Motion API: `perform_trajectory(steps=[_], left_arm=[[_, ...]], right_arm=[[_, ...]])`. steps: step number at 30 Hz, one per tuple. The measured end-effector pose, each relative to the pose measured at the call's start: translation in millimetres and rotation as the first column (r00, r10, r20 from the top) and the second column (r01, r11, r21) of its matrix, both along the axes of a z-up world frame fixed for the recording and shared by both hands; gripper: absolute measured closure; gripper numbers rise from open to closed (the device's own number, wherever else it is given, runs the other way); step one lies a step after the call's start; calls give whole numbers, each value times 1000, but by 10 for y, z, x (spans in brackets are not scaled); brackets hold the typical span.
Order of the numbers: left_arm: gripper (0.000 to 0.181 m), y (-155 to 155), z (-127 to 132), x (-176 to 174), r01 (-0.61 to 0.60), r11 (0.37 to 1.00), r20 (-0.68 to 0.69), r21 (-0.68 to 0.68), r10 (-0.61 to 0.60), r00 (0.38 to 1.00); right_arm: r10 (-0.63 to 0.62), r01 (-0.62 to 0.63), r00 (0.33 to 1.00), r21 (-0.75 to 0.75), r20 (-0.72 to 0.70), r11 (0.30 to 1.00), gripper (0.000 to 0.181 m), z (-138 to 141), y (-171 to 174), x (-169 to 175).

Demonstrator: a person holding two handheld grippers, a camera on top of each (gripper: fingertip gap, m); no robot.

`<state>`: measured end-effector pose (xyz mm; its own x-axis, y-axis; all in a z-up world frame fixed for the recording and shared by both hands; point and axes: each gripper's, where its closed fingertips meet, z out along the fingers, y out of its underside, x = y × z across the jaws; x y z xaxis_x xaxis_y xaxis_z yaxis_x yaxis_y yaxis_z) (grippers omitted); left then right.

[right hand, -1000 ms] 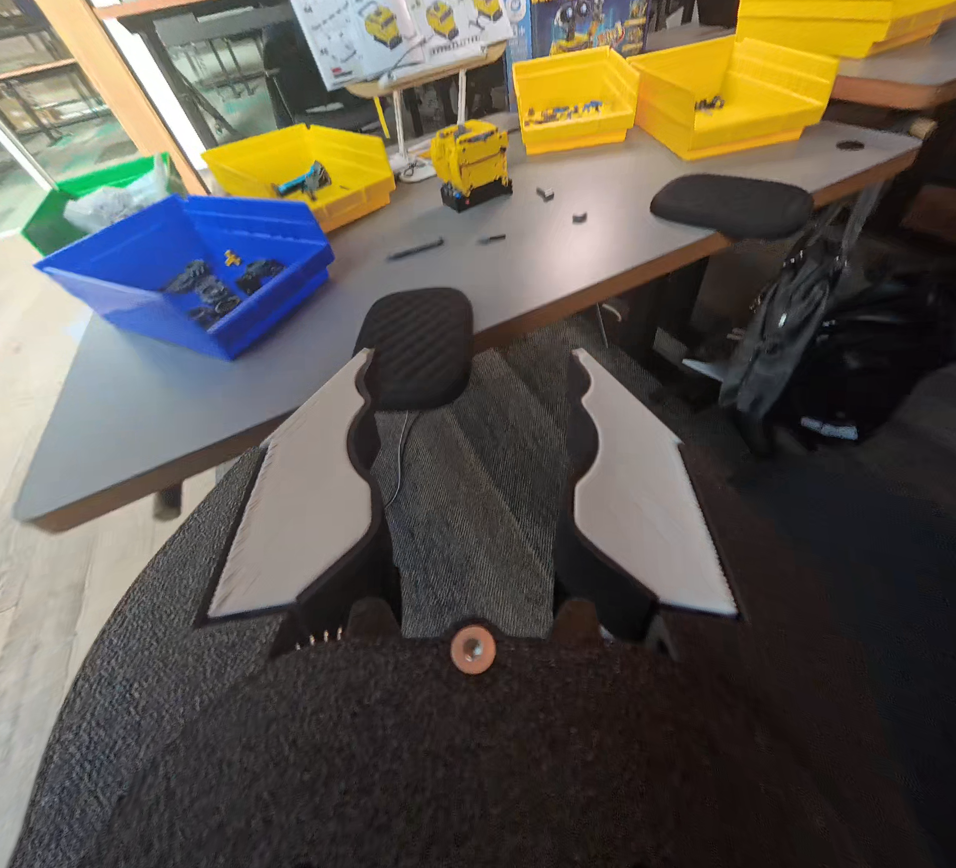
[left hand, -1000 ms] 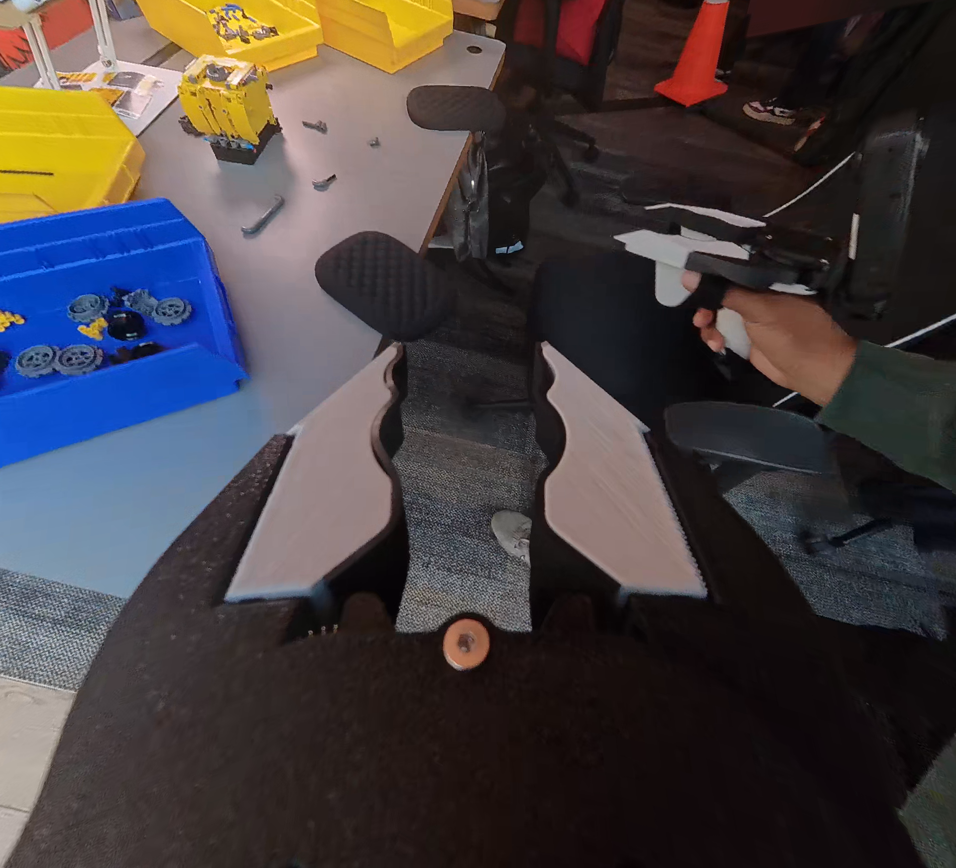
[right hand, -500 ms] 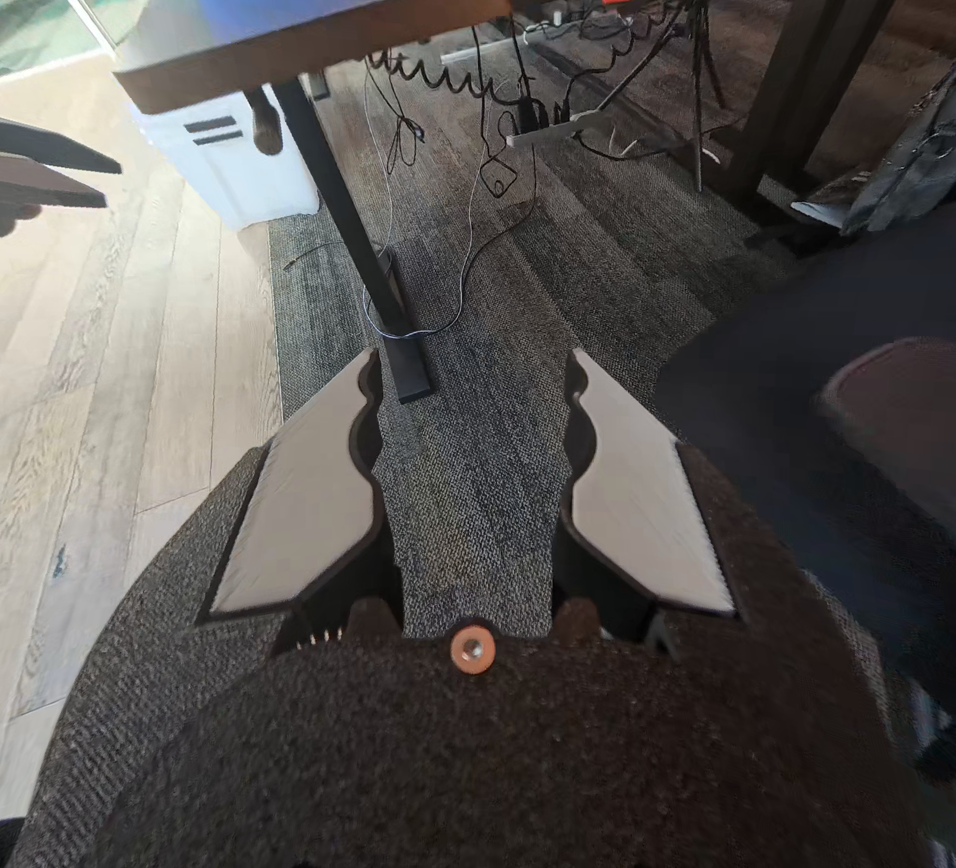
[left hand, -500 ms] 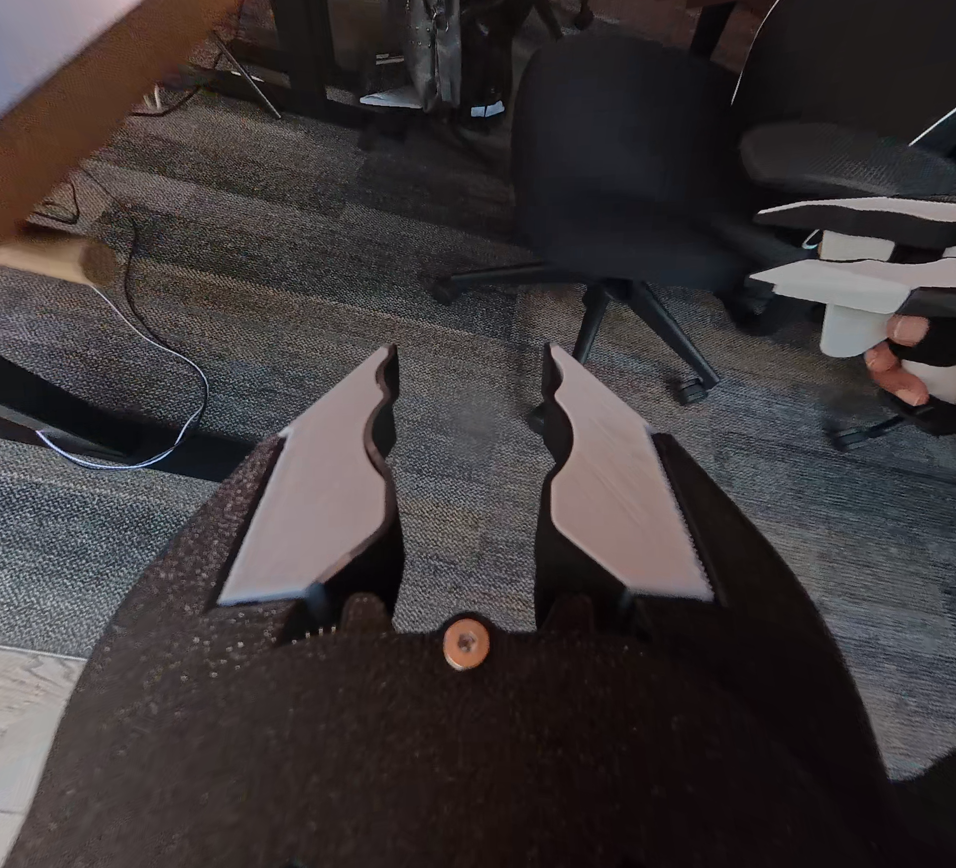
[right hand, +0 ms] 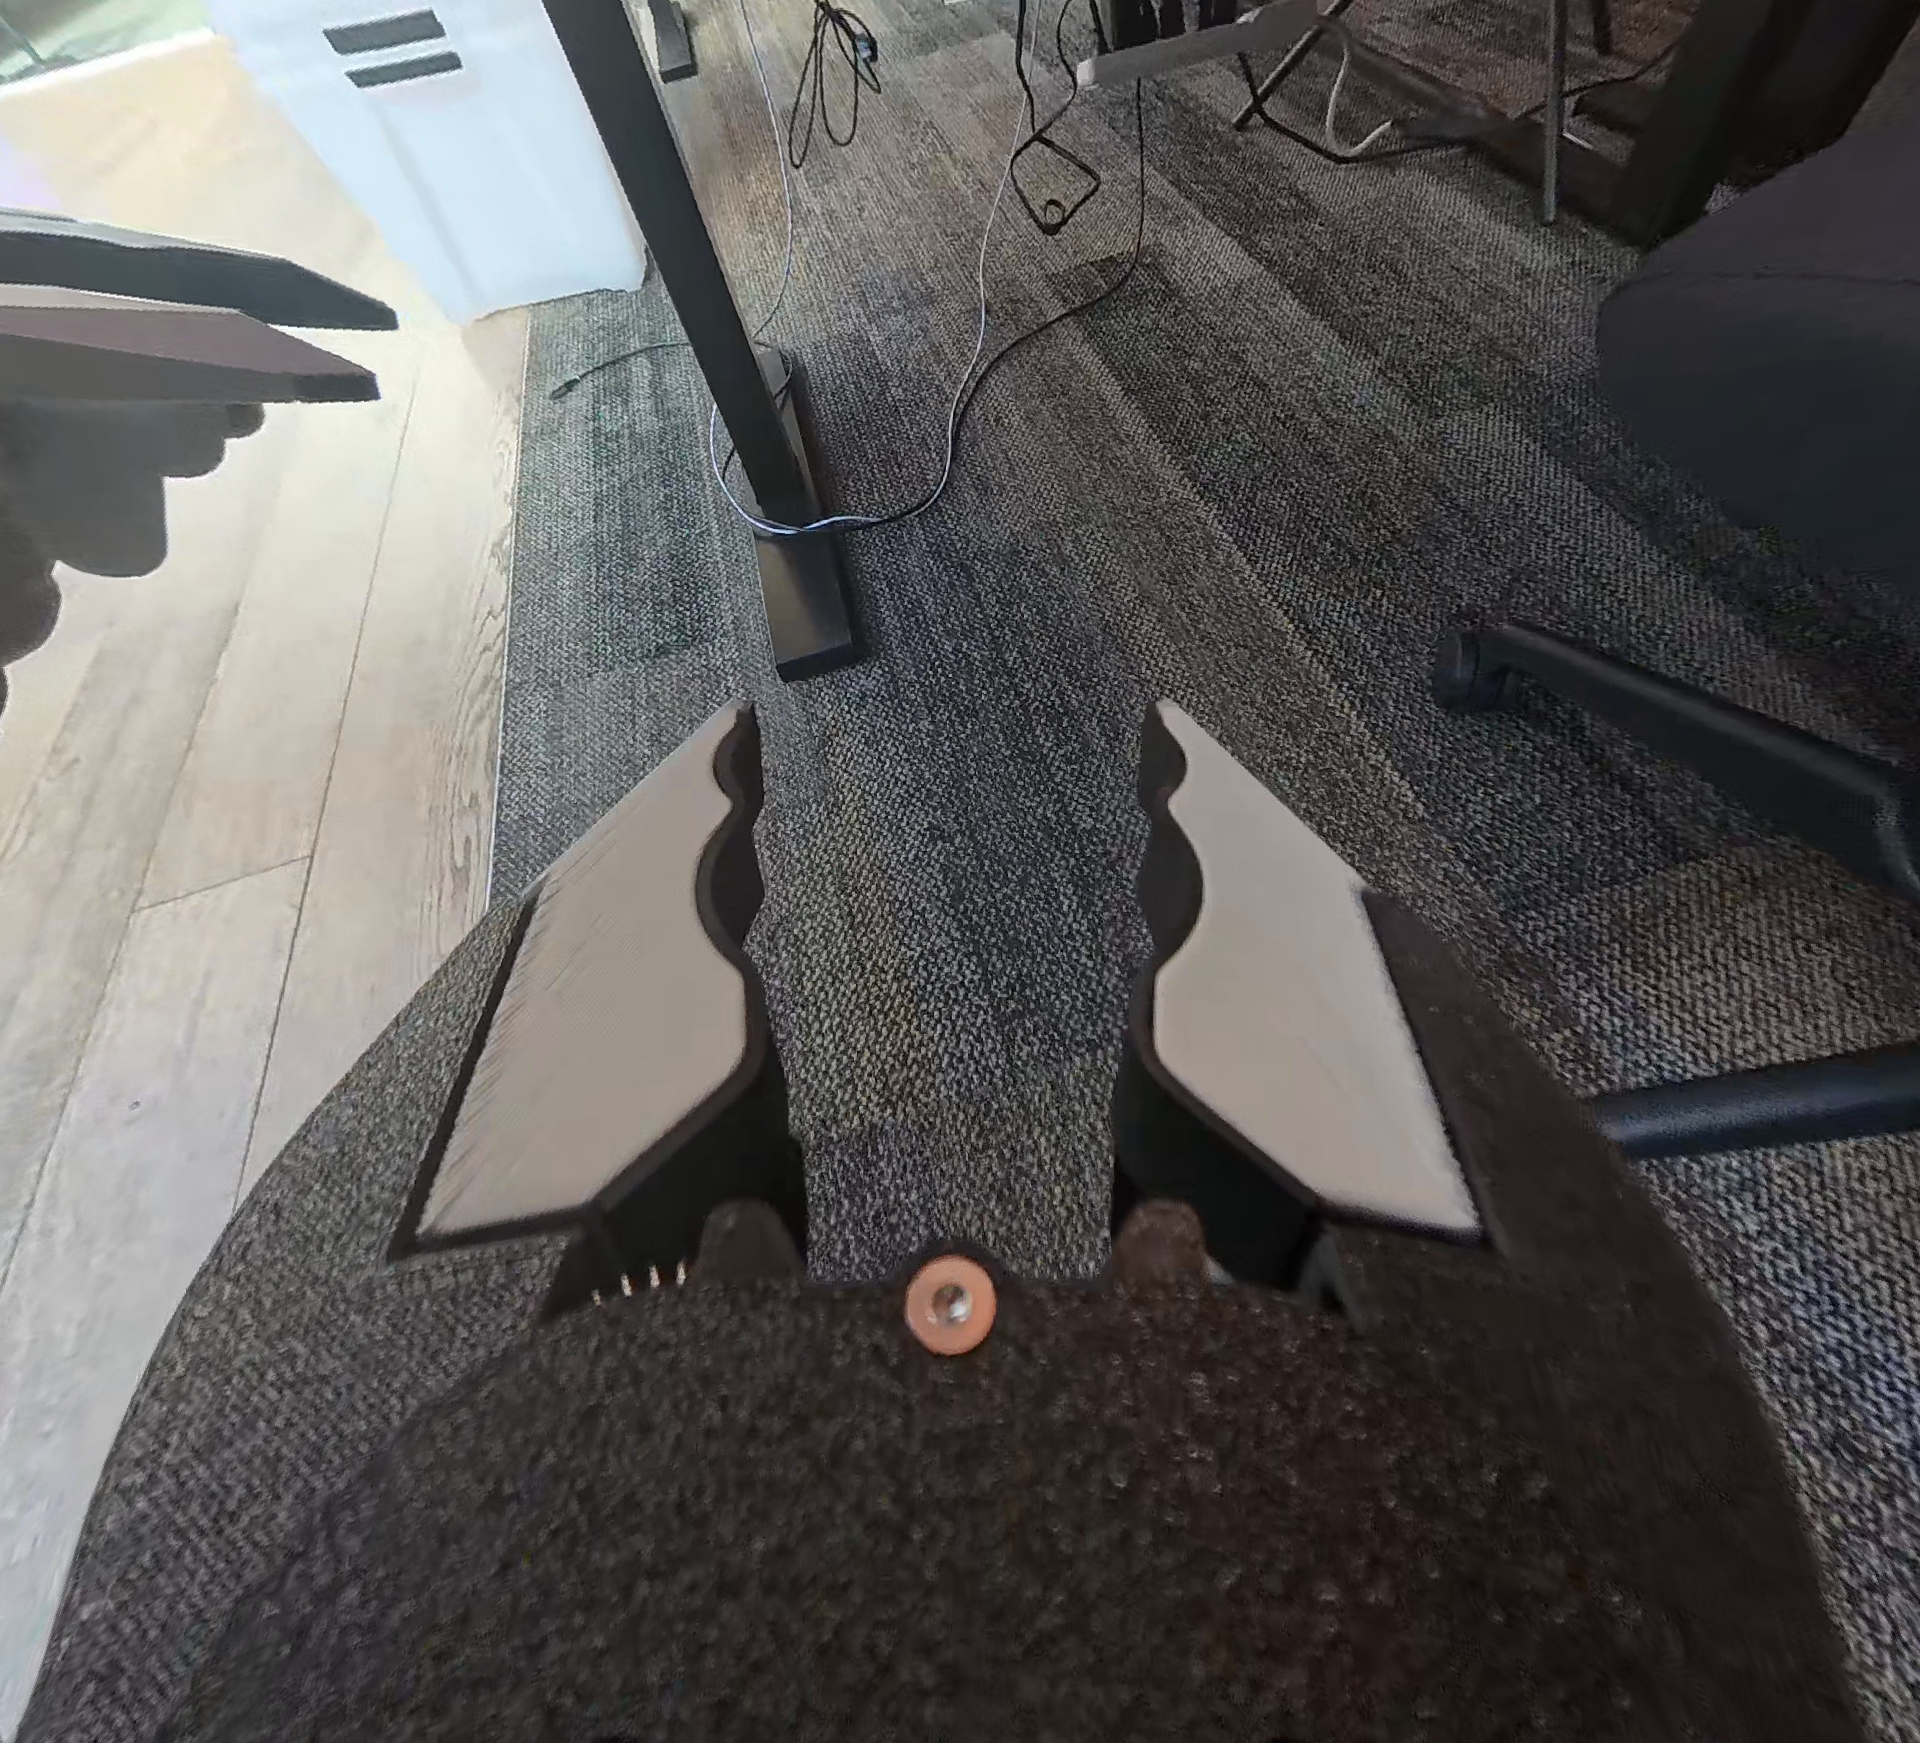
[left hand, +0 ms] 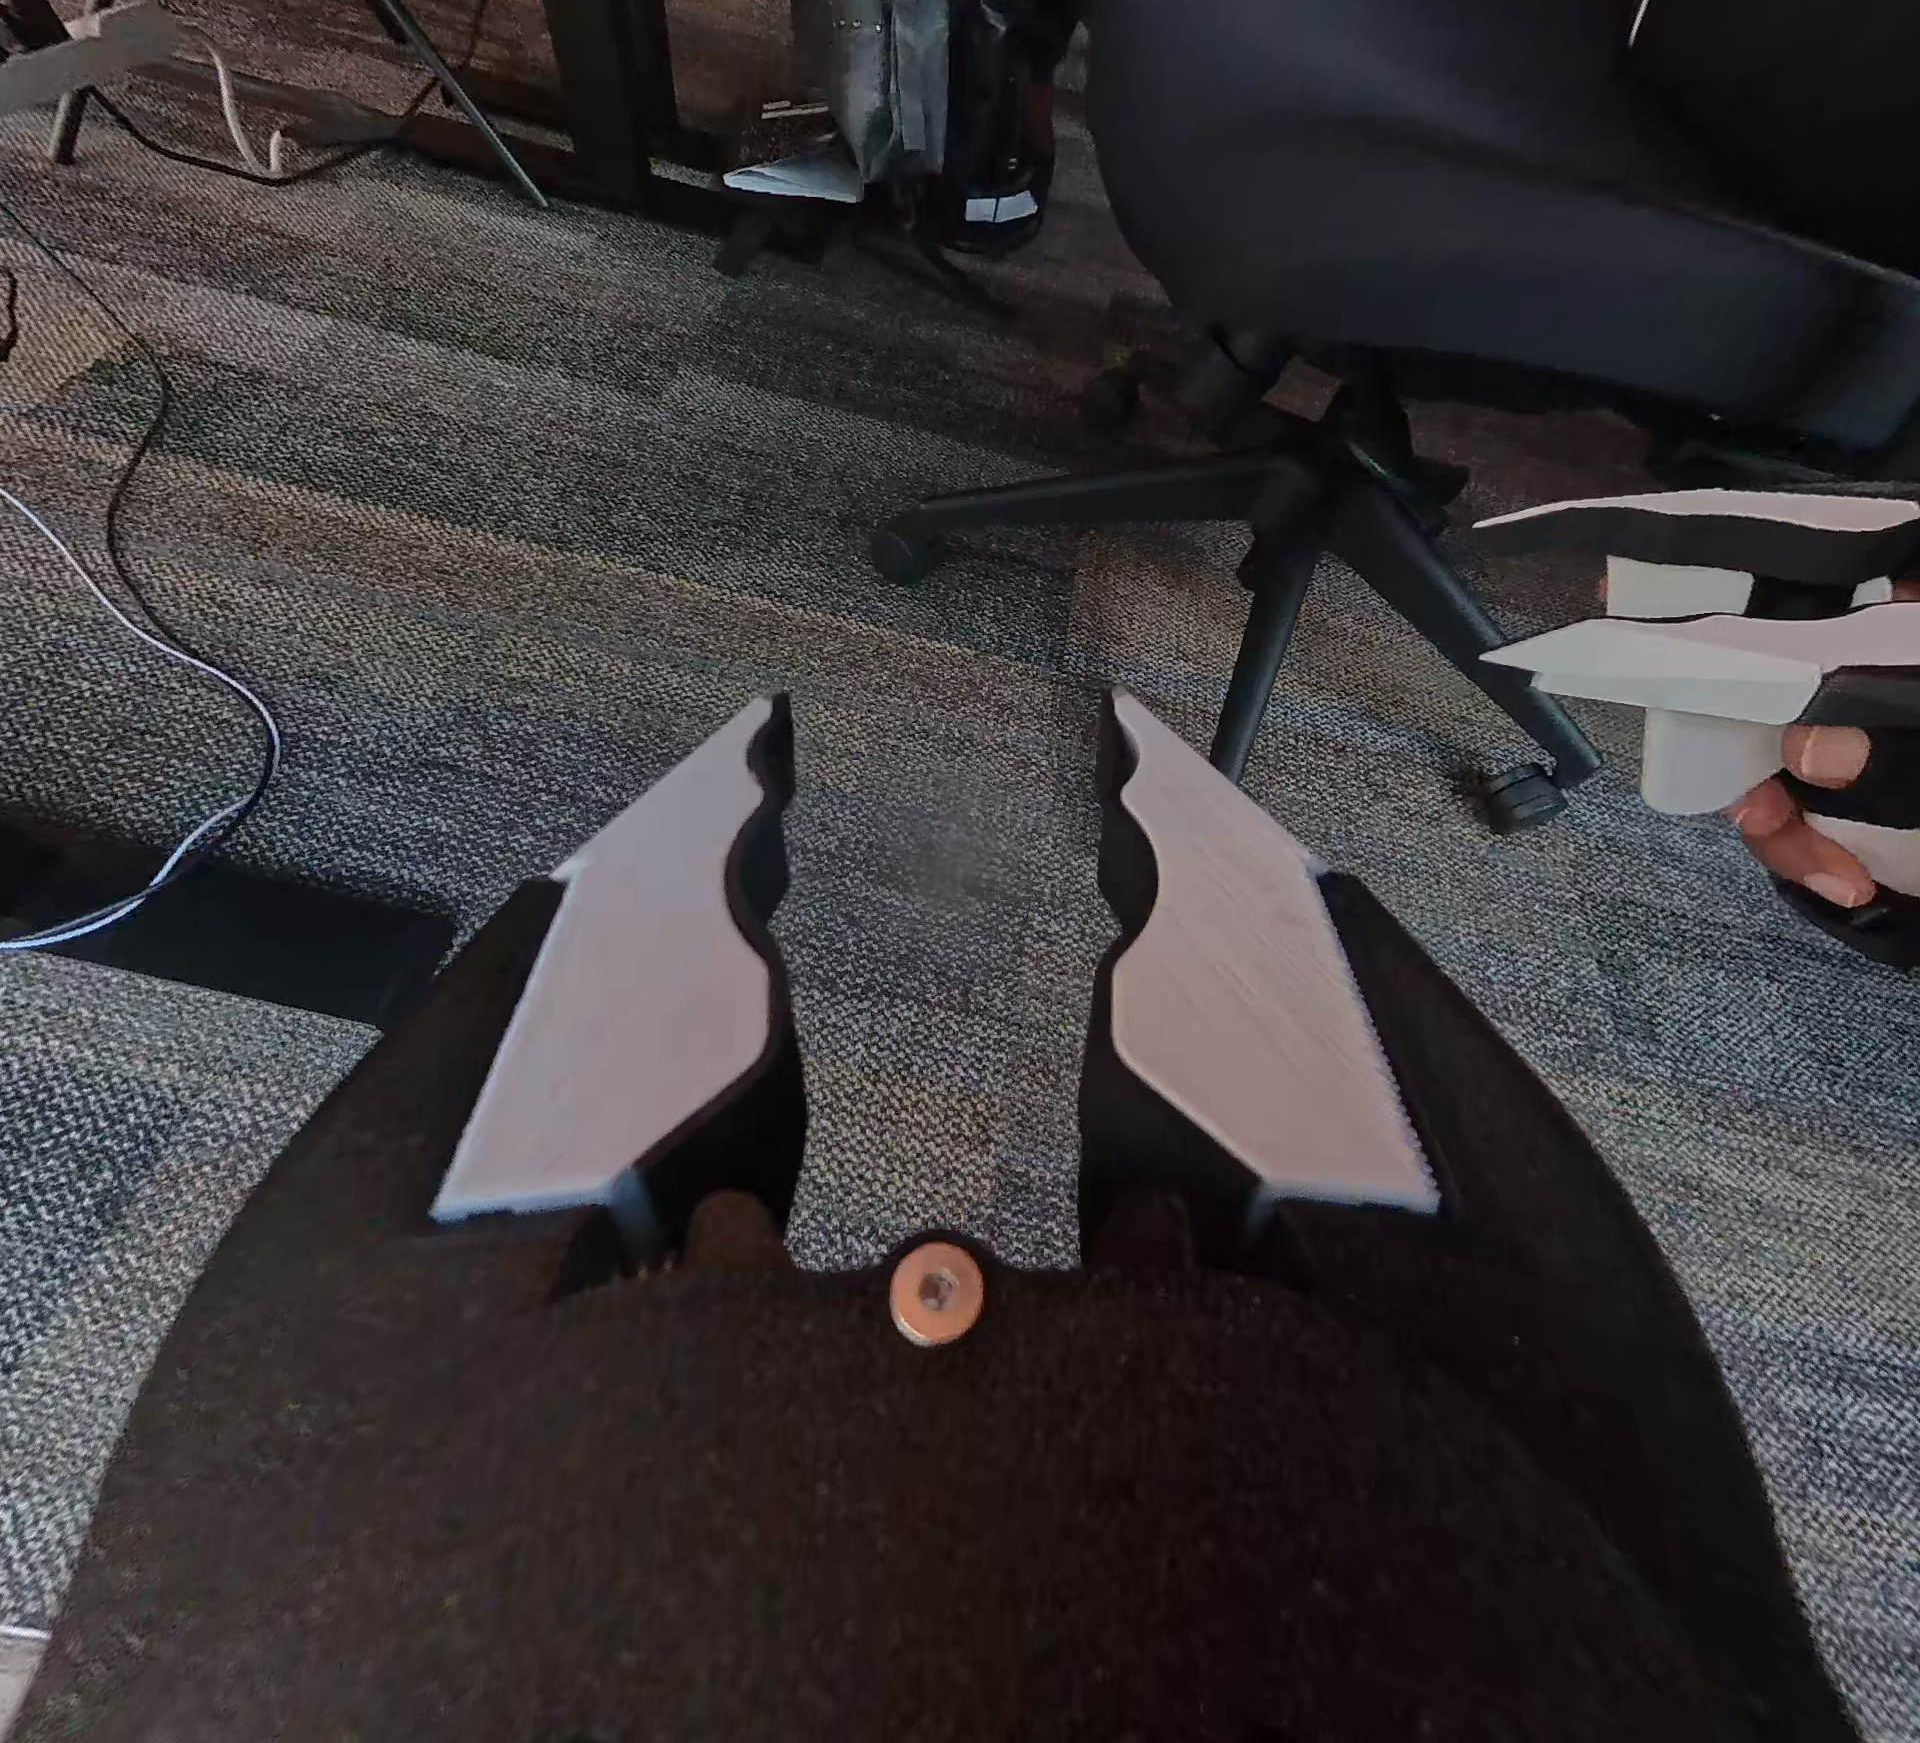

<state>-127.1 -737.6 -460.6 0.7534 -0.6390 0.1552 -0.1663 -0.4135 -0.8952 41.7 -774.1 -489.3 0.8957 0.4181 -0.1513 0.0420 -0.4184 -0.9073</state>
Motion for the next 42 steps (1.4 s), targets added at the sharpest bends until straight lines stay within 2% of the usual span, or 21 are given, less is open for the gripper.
perform_trajectory(steps=[4, 9, 13, 17, 23, 29, 34, 37, 42], left_arm=[[123, 34, -33, -162, -72, 997, 41, -10, 72, 997], [122, -52, -68, -444, -117, 993, 22, -25, 117, 993], [123, -58, -50, -666, -162, 986, 29, -50, 163, 986], [122, 44, -64, -776, -188, 981, 47, -43, 190, 981], [121, 56, -326, -925, -182, 983, 24, -20, 182, 983], [119, 43, -738, -1255, -160, 987, -54, 22, 161, 985], [119, 107, -1090, -1398, -112, 990, -85, 82, 119, 989], [118, 126, -1328, -1352, -76, 993, -56, 93, 82, 995], [118, 2, -1757, -1192, 47, 998, -10, 40, -46, 999]], right_arm=[[-23, 23, 1000, -7, 3, 1000, 108, 11, 198, -95], [-17, 17, 1000, -35, 24, 999, 107, -74, 291, -348], [7, -6, 1000, -40, 25, 999, 107, 47, 366, -608], [4, -3, 999, -31, 44, 1000, 107, 104, 454, -668], [41, -35, 995, -62, 86, 997, 106, -194, 374, -743], [139, -135, 987, -61, 77, 989, 106, -524, 320, -877], [224, -221, 969, -36, 106, 975, 105, -772, 468, -624], [253, -253, 951, -22, 177, 967, 106, -941, 526, -299], [258, -250, 930, -63, 261, 966, 106, -1417, 422, 248]])
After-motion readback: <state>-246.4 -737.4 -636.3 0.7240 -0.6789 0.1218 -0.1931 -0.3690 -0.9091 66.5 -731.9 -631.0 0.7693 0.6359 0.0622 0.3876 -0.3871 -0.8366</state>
